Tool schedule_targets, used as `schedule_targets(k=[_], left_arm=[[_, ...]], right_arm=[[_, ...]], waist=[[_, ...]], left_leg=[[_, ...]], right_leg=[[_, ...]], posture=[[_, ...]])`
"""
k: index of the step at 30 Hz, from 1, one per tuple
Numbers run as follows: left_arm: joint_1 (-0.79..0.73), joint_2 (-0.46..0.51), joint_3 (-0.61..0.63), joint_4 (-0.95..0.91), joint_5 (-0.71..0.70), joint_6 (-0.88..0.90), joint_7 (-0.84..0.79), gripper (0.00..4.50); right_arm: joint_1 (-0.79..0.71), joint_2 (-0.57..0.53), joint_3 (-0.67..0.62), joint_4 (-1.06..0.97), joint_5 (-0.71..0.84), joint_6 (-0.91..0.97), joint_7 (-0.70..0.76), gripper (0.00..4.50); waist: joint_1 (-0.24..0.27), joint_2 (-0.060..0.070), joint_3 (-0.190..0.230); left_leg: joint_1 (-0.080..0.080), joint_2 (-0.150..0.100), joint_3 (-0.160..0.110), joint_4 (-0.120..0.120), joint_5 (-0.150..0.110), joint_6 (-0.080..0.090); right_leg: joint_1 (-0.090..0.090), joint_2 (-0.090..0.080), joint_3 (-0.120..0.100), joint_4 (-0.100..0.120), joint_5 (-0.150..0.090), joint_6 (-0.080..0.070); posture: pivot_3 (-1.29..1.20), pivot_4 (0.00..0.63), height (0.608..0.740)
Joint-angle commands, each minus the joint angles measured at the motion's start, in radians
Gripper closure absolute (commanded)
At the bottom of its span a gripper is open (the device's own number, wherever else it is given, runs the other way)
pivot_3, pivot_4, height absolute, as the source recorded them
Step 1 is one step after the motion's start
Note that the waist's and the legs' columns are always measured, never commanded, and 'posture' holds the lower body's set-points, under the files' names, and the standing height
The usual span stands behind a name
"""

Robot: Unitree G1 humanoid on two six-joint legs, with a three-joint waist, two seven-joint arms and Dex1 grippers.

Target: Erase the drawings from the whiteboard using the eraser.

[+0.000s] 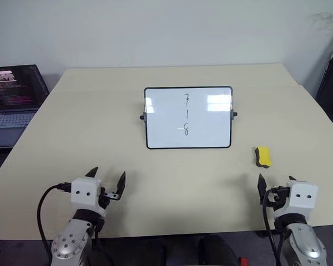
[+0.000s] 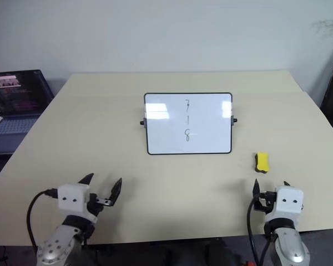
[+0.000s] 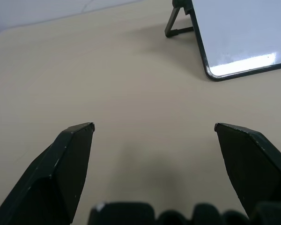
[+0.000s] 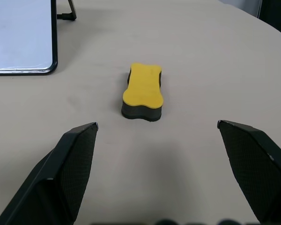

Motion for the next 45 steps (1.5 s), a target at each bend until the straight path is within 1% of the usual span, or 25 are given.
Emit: schedule_targets(k=[1, 10, 12, 15, 19, 23, 26, 30, 34, 37, 40, 43, 45], left_arm=[[0.003, 0.012, 0.016, -0.111, -0.008, 0.053, 0.011, 0.0], [-0.135, 0.003, -0.033, -0.211, 0.029, 0.238, 0.076, 0.0], [-0.185, 0.011, -0.022, -0.202, 0.02, 0.264, 0.074, 0.0], [-0.235, -0.002, -0.047, -0.192, 0.038, 0.289, 0.091, 0.0], [-0.337, 0.034, -0.022, -0.167, 0.005, 0.315, 0.059, 0.0], [-0.4, 0.05, -0.016, -0.119, -0.024, 0.314, 0.028, 0.0], [-0.458, 0.077, -0.028, -0.081, -0.072, 0.328, -0.037, 0.0], [-0.586, 0.112, -0.021, -0.043, -0.166, 0.385, -0.112, 0.0], [-0.676, 0.178, -0.008, -0.006, -0.258, 0.436, -0.209, 0.0], [-0.721, 0.236, -0.002, 0.02, -0.317, 0.473, -0.279, 0.0], [-0.754, 0.312, -0.002, 0.04, -0.415, 0.533, -0.395, 0.0], [-0.748, 0.42, -0.043, 0.053, -0.51, 0.573, -0.597, 0.0], [-0.729, 0.486, -0.078, 0.074, -0.525, 0.558, -0.715, 0.0]], right_arm=[[-0.01, -0.015, -0.03, -0.026, 0.022, 0.003, 0.014, 0.02], [-0.079, -0.028, -0.051, 0.018, 0.03, 0.009, 0.014, 0.02], [-0.089, -0.032, -0.053, 0.023, 0.022, 0.005, 0.009, 0.02], [-0.103, -0.057, -0.09, 0.056, 0.036, -0.018, 0.025, 0.02], [-0.11, -0.03, -0.09, 0.071, 0.029, -0.02, -0.006, 0.02], [-0.123, -0.031, -0.096, 0.087, 0.025, -0.042, -0.012, 0.02], [-0.132, -0.031, -0.104, 0.086, 0.025, -0.045, -0.022, 0.02], [-0.145, -0.041, -0.113, 0.097, 0.029, -0.049, -0.02, 0.02], [-0.164, -0.05, -0.118, 0.107, 0.029, -0.05, -0.021, 0.02], [-0.17, -0.053, -0.118, 0.109, 0.029, -0.05, -0.019, 0.02], [-0.179, -0.054, -0.117, 0.116, 0.028, -0.051, -0.017, 0.02], [-0.192, -0.06, -0.113, 0.123, 0.026, -0.048, -0.011, 0.02], [-0.199, -0.063, -0.111, 0.125, 0.026, -0.045, -0.007, 0.02]], waist=[[0.0, 0.0, 0.0], [0.0, -0.001, 0.0], [0.001, -0.001, 0.0], [0.001, -0.001, 0.0], [0.002, -0.001, 0.0], [0.0, 0.0, 0.0], [0.0, -0.001, 0.0], [0.003, -0.001, 0.001], [-0.001, -0.001, 0.0], [-0.006, 0.0, 0.0], [-0.006, 0.0, 0.001], [-0.006, 0.0, 0.001], [-0.006, 0.0, 0.001]], left_leg=[[0.0, 0.0, 0.0, 0.0, 0.0, 0.0], [0.0, 0.0, 0.001, 0.0, 0.0, 0.0], [0.0, 0.0, 0.001, 0.0, 0.0, 0.0], [0.0, 0.0, 0.002, 0.0, 0.0, 0.0], [0.0, -0.001, 0.002, 0.0, 0.0, 0.0], [0.0, -0.001, 0.003, 0.0, 0.0, 0.0], [0.0, -0.001, 0.004, 0.0, 0.0, 0.0], [0.0, -0.001, 0.004, 0.001, 0.0, 0.0], [0.0, -0.001, 0.005, 0.0, 0.001, -0.001], [0.0, -0.001, 0.006, 0.0, 0.002, -0.003], [0.0, -0.001, 0.006, 0.0, 0.002, -0.003], [0.0, -0.001, 0.006, 0.0, 0.002, -0.003], [0.0, -0.001, 0.006, -0.001, 0.002, -0.003]], right_leg=[[0.0, 0.0, 0.0, 0.0, 0.0, 0.0], [0.0, 0.0, -0.001, 0.0, 0.0, 0.0], [0.0, 0.001, -0.001, 0.0, 0.0, 0.0], [0.0, 0.001, -0.001, 0.0, 0.0, 0.0], [0.0, 0.001, -0.001, 0.001, 0.0, 0.0], [0.0, 0.001, -0.001, 0.001, 0.0, 0.0], [0.0, 0.001, -0.001, 0.001, 0.0, 0.0], [0.0, 0.001, -0.001, 0.001, 0.0, 0.0], [0.0, 0.001, -0.001, 0.001, 0.001, 0.0], [-0.001, 0.001, 0.0, 0.002, 0.003, -0.004], [-0.001, 0.001, 0.0, 0.002, 0.003, -0.005], [-0.001, 0.002, 0.0, 0.002, 0.003, -0.005], [-0.001, 0.003, 0.0, 0.002, 0.003, -0.005]], posture=[[0.0, 0.15, 0.74], [0.0, 0.15, 0.74], [0.0, 0.15, 0.74], [0.0, 0.15, 0.74], [0.0, 0.15, 0.74], [0.0, 0.15, 0.74], [0.0, 0.15, 0.74], [0.0, 0.15, 0.74], [0.0, 0.15, 0.74], [0.0, 0.15, 0.74], [0.0, 0.15, 0.74], [0.0, 0.15, 0.74], [0.0, 0.15, 0.74]])
